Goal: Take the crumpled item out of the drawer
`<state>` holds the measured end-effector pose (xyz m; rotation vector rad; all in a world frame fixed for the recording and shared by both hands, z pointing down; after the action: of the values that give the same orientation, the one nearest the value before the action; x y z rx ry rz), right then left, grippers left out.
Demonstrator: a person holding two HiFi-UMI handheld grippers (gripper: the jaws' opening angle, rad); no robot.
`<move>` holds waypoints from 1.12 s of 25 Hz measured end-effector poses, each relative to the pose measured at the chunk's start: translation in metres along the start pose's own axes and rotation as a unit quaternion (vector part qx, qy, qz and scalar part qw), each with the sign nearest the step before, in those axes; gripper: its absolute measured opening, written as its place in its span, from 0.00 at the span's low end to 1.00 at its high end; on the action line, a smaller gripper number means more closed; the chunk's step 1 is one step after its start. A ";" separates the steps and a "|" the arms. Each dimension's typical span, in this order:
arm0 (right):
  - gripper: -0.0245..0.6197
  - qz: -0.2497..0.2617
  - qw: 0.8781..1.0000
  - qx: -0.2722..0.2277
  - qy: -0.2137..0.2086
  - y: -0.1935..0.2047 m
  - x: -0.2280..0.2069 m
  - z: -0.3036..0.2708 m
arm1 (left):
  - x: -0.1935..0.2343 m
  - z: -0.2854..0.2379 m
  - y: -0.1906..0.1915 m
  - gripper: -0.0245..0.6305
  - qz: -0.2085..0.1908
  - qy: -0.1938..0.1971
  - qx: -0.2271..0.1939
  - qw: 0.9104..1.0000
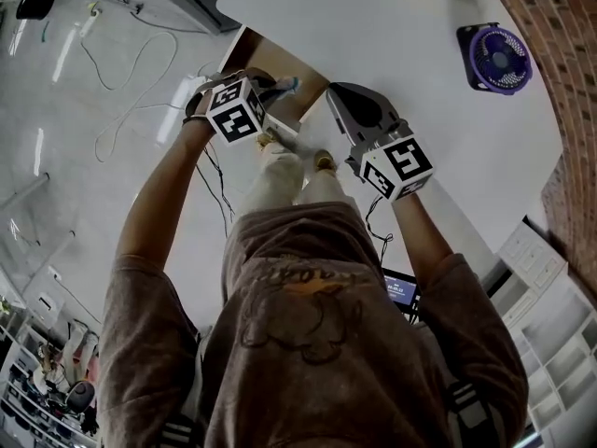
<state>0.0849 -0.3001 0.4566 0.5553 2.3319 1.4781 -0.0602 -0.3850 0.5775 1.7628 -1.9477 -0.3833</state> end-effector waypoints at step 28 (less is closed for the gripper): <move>0.03 0.097 0.992 -0.076 -0.031 -0.131 -0.029 0.031 | -0.028 0.230 -0.098 0.12 0.133 -0.092 -0.260 0.952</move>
<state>0.1051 -0.3407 0.3263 0.7940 2.1471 1.6813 -0.0961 -0.3962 0.3284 1.1482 -1.9401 -0.8958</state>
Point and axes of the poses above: the fingertips, and each gripper's own axes: z backward along the fingers, x to its left, y out of its underside, the point moved 8 cm from there along z, backward along the fingers, and after that the axes turned 13 degrees about z, right-handed, at the moved point
